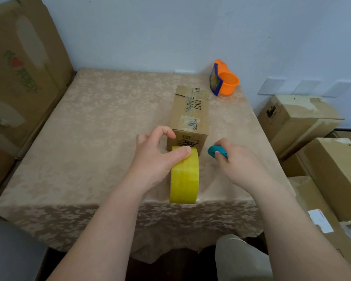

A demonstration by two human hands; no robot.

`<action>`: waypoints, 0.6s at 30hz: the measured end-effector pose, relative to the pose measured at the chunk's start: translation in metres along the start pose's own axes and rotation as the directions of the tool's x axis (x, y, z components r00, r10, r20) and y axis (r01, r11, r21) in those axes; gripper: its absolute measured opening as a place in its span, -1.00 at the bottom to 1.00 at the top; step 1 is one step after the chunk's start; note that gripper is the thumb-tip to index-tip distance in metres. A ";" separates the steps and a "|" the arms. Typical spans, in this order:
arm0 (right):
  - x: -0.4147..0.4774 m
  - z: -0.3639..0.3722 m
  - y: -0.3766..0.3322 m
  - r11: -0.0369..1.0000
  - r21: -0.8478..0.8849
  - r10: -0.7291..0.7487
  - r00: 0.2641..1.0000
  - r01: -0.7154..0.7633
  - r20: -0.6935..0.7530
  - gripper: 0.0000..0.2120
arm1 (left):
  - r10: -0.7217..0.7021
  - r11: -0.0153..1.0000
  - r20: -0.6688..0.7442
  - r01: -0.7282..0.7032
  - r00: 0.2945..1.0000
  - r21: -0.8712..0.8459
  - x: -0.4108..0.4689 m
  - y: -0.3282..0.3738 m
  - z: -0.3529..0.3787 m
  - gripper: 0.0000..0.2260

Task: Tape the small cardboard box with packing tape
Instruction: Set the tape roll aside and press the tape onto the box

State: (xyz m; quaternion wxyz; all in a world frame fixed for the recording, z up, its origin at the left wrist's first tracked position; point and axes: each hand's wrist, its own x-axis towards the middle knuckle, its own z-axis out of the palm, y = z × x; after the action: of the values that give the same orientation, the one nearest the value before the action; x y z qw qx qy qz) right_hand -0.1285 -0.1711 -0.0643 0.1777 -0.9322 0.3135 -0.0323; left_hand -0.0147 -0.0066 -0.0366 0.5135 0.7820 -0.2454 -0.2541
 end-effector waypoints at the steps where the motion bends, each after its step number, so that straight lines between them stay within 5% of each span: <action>1: 0.002 0.004 0.003 1.000 -0.004 0.017 1.000 -0.017 -0.009 -0.73 | -0.011 1.000 0.041 0.011 0.999 -0.002 -0.001 0.000 -0.001 -0.75; 5: 0.007 0.009 0.007 0.998 0.011 0.059 0.996 -0.058 -0.069 -0.67 | -0.092 0.994 0.189 0.103 0.978 -0.047 -0.001 -0.003 -0.004 -0.81; 14: 0.007 0.007 -0.002 0.997 -0.011 0.077 0.996 -0.077 -0.053 -0.60 | -0.179 0.955 0.254 0.230 0.951 -0.188 -0.003 0.002 -0.006 -0.86; 18: 0.008 -0.001 -0.011 0.987 0.132 0.121 0.973 -0.096 -0.195 -0.63 | -0.219 0.906 0.231 0.286 0.948 -0.312 -0.003 0.004 -0.008 -0.88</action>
State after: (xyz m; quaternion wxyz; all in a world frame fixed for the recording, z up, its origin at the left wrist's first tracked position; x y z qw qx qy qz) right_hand -0.1160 -0.1685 -0.0596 0.2026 -0.8930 0.3781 -0.1362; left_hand -0.0123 -0.0007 -0.0297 0.5778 0.6783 -0.1420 -0.4311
